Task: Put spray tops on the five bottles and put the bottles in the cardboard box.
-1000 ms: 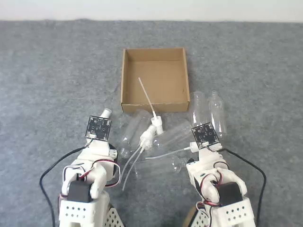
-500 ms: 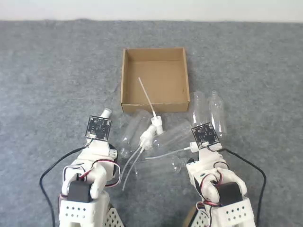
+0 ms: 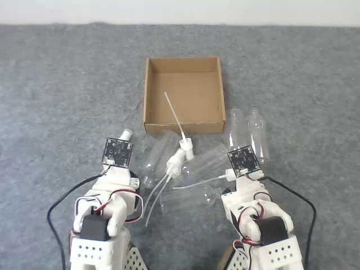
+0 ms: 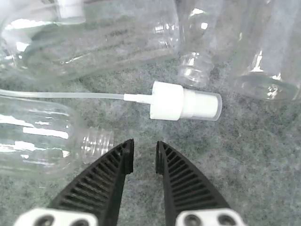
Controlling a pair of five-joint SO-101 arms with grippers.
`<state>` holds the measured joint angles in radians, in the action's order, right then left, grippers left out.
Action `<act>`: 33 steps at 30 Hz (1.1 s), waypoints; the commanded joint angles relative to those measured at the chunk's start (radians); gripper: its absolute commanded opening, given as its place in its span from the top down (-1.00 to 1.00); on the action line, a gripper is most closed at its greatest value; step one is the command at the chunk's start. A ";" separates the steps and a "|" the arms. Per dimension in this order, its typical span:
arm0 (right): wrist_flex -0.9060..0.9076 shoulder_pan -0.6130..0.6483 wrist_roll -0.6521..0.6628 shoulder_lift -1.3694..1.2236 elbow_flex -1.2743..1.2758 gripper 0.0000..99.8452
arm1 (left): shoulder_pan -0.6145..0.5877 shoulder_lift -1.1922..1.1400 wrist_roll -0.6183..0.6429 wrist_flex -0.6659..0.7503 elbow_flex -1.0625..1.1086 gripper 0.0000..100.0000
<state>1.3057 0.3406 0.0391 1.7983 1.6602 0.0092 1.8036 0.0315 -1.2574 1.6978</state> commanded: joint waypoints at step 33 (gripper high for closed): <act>-0.105 -0.404 0.020 0.018 -0.305 0.89 | -0.011 0.020 0.000 0.005 -0.013 0.97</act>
<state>1.2275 -0.0476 0.0391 1.8013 1.4500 0.0046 1.8036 0.0315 -1.2574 1.6978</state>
